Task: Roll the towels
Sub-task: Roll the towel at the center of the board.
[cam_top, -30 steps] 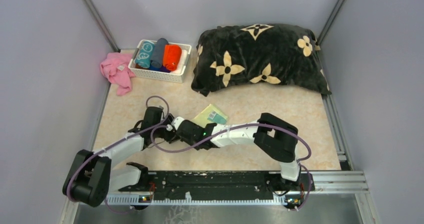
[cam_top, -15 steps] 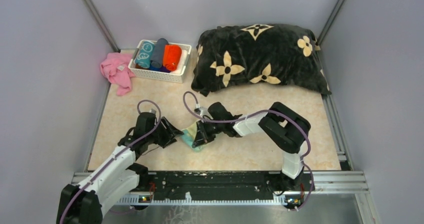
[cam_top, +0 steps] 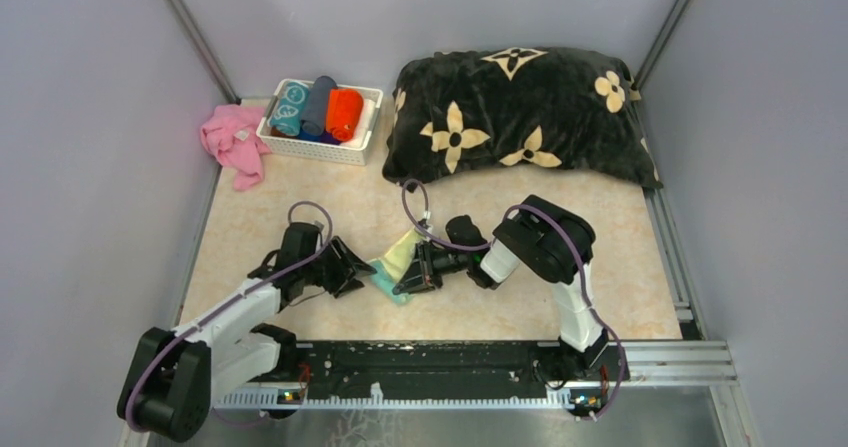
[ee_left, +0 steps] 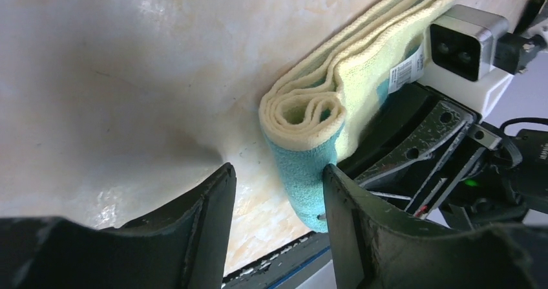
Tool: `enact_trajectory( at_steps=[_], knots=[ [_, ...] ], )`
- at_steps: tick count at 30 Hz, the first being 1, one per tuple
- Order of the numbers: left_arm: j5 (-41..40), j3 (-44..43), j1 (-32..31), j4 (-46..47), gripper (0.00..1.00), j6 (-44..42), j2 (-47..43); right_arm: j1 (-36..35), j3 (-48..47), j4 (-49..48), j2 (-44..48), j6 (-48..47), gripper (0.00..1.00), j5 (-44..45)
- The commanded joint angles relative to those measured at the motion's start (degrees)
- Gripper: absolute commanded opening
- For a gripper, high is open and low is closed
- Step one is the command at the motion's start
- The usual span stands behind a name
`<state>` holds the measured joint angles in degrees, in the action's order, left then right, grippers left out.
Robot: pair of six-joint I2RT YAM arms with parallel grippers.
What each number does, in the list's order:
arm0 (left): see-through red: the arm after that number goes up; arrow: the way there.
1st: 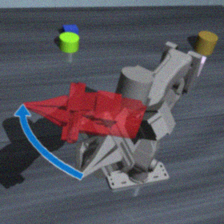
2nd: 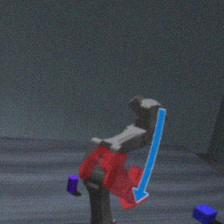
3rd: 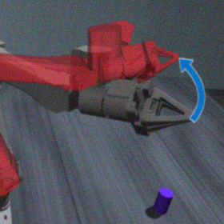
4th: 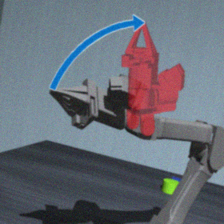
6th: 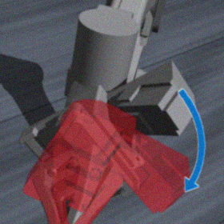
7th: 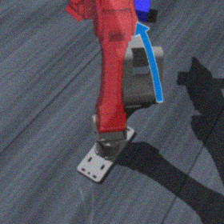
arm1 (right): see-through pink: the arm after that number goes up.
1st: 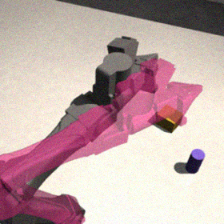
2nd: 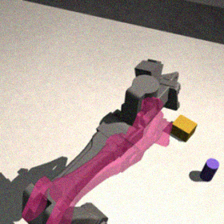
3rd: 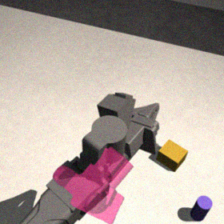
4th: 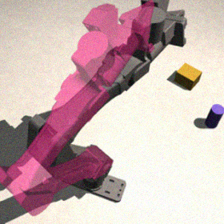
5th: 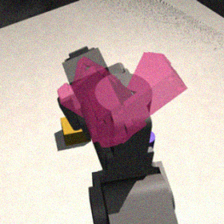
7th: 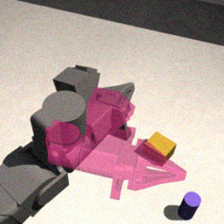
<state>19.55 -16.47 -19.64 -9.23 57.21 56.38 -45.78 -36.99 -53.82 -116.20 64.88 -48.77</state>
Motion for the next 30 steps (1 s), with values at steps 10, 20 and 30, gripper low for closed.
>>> enact_trajectory(
  at_steps=[10,20,30],
  knots=[
    [0.1,-5.7,-1.1,8.2,0.42,-1.0,11.5,1.1,1.0,-0.4,0.7,-0.3,0.00,0.7],
    [-4.2,-8.9,-4.9,5.2,0.13,-1.6,18.8,-0.5,-3.4,30.5,14.7,-22.8,0.30,9.6],
    [-8.1,-11.4,-5.9,-1.1,0.11,-1.7,16.6,-14.4,-13.9,61.1,30.8,-43.4,0.39,46.1]
  ],
)
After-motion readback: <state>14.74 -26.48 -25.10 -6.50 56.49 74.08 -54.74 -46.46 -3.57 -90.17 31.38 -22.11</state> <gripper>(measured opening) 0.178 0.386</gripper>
